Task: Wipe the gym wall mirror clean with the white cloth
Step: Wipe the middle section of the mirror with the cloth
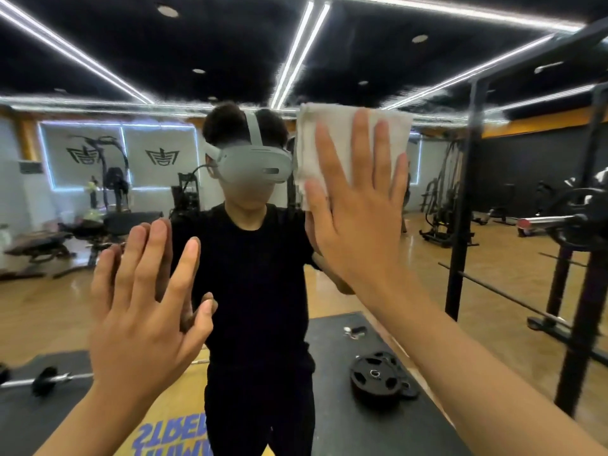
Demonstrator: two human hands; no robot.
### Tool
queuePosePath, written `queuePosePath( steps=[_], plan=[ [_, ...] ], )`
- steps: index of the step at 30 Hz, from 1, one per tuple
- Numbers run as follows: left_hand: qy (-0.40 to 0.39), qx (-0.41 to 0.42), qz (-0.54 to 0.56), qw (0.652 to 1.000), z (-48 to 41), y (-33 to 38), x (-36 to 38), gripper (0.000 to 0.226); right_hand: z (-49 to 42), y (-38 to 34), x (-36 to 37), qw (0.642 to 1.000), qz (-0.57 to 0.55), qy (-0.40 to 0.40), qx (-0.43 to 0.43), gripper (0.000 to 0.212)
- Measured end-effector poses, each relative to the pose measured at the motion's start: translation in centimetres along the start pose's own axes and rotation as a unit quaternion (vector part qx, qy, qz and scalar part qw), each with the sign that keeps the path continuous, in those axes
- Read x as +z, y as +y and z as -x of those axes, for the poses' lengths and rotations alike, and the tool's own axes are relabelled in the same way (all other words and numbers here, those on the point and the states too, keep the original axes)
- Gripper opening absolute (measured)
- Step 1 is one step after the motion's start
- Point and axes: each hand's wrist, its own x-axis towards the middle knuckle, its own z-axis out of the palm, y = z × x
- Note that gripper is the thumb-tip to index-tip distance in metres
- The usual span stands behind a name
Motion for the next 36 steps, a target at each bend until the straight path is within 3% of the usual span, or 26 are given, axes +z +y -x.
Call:
queuePosePath(
  steps=[3, 7, 9, 15, 18, 23, 26, 28, 31, 33, 36],
  plan=[
    [-0.001, -0.006, 0.002, 1.000, 0.2, 0.0, 0.0, 0.063, 7.4, -1.4, 1.9, 1.000, -0.019, -0.015, 0.016, 0.060],
    [0.002, 0.000, -0.005, 1.000, 0.0, 0.0, 0.2, 0.064, 21.6, -3.2, 4.1, 0.994, -0.023, -0.103, -0.021, 0.060],
    [0.004, -0.009, -0.010, 1.000, 0.2, 0.0, 0.1, 0.064, 20.2, -3.3, 4.1, 0.995, -0.018, -0.094, -0.028, 0.066],
    [-0.006, -0.011, -0.016, 1.000, 0.2, 0.0, 0.0, 0.064, 2.3, -4.4, 1.1, 0.999, -0.038, -0.019, 0.003, 0.063],
    [-0.006, -0.011, -0.018, 1.000, 0.1, 0.1, -0.1, 0.063, 5.9, -4.5, 1.9, 0.998, -0.042, -0.029, -0.022, 0.061],
    [-0.019, -0.010, -0.021, 1.000, 0.0, -0.1, -0.1, 0.064, 22.0, -1.4, 3.6, 0.984, -0.018, -0.161, -0.071, 0.054],
    [-0.015, -0.014, -0.017, 1.000, 0.2, 0.0, 0.0, 0.064, 17.2, 0.8, 2.6, 0.986, -0.014, -0.117, -0.115, 0.053],
    [-0.009, -0.012, -0.012, 1.000, 0.1, 0.0, 0.1, 0.062, 8.7, 1.2, 1.1, 0.996, -0.024, -0.041, -0.076, 0.055],
    [-0.009, -0.006, -0.012, 1.000, -0.1, 0.0, 0.0, 0.062, 0.4, 1.7, -0.4, 1.000, -0.024, 0.003, -0.002, 0.058],
    [-0.010, -0.003, -0.011, 1.000, -0.1, 0.0, 0.0, 0.062, 2.3, 1.6, 0.3, 0.999, -0.035, 0.005, 0.013, 0.058],
    [-0.010, -0.003, 0.000, 1.000, -0.1, -0.1, -0.1, 0.065, 14.2, 0.8, 2.8, 0.997, -0.043, -0.055, 0.013, 0.057]
  ],
)
